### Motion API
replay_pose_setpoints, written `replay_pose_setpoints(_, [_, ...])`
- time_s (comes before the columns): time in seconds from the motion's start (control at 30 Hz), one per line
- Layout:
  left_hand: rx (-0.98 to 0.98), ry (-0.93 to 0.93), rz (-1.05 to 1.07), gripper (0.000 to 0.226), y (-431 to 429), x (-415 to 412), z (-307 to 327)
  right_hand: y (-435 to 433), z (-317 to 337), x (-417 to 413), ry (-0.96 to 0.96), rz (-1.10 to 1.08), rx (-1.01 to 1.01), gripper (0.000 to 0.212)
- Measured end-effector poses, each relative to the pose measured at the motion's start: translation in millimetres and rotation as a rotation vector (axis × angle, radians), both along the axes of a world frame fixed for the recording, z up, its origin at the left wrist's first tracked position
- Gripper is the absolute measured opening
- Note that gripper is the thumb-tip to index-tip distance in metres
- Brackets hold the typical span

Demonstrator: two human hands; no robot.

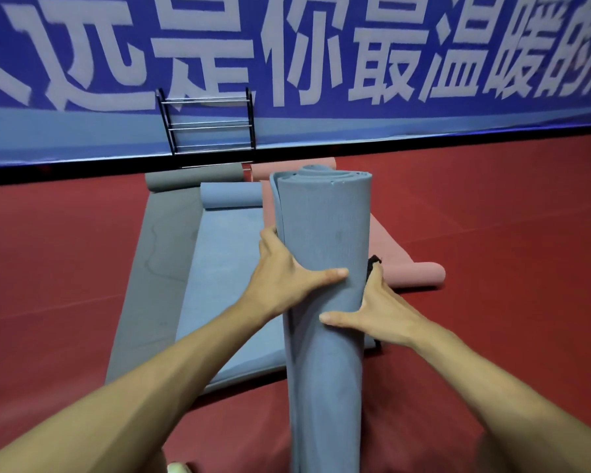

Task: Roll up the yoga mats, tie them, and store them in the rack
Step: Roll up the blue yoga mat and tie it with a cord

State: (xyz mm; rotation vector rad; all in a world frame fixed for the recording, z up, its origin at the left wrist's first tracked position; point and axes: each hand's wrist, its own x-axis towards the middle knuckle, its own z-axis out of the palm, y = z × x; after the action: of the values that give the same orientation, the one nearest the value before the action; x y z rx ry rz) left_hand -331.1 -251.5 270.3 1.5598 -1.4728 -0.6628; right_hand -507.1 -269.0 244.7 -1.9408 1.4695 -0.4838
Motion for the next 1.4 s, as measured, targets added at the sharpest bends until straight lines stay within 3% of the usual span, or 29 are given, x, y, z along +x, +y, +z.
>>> replay_pose_setpoints(0.07, [-0.044, -0.060, 0.039, 0.095, 0.5, -4.0, 6.1, -2.3, 10.1, -11.6, 0.007, 0.070, 0.033, 0.100])
replay_pose_setpoints(0.2, [-0.075, -0.112, 0.023, 0.107, -6.3, 1.6, 13.6, -4.1, 27.6, -30.0, -0.051, 0.064, -0.058, 0.051])
replay_pose_setpoints(0.33, [-0.065, -0.167, -0.023, 0.113, -7.1, 10.6, 22.2, 5.4, 38.9, -33.1, -0.190, -0.027, -0.318, 0.049])
replay_pose_setpoints(0.53, [-0.079, -0.167, -0.059, 0.113, -5.2, 16.5, 23.4, 4.1, 38.6, -25.9, -0.251, 0.044, -0.538, 0.063])
replay_pose_setpoints(0.63, [-0.092, -0.220, -0.084, 0.116, -0.6, 20.0, 27.1, 4.4, 45.6, -22.7, -0.379, 0.014, -0.700, 0.064])
replay_pose_setpoints(0.77, [-0.113, -0.241, -0.125, 0.120, 4.2, 27.7, 28.8, 11.8, 60.9, -16.5, -0.518, -0.011, -0.730, 0.087])
replay_pose_setpoints(0.93, [-0.110, -0.201, -0.198, 0.112, 12.3, 32.1, 24.8, 21.7, 78.1, 0.8, -0.175, -0.198, -0.849, 0.080])
replay_pose_setpoints(1.0, [-0.120, -0.179, -0.195, 0.107, 12.6, 37.1, 24.8, 28.9, 91.0, 4.0, -0.058, -0.208, -0.731, 0.079])
replay_pose_setpoints(1.07, [-0.133, -0.170, -0.188, 0.103, 11.8, 41.2, 25.9, 35.3, 108.5, 3.6, 0.205, -0.164, -0.564, 0.081])
replay_pose_setpoints(1.13, [-0.143, -0.160, -0.187, 0.102, 10.5, 42.6, 26.4, 39.0, 125.9, 3.0, 0.474, -0.124, -0.486, 0.082])
replay_pose_setpoints(1.27, [-0.170, -0.143, -0.186, 0.096, 10.1, 42.5, 25.4, 31.3, 144.6, 0.6, 0.770, -0.091, -0.354, 0.079])
replay_pose_setpoints(1.33, [-0.180, -0.140, -0.188, 0.096, 9.5, 42.6, 23.7, 30.3, 148.5, -1.7, 0.819, -0.137, -0.329, 0.076])
replay_pose_setpoints(1.4, [-0.185, -0.143, -0.196, 0.100, 8.7, 42.9, 21.7, 31.1, 148.8, -1.3, 0.723, -0.143, -0.247, 0.069])
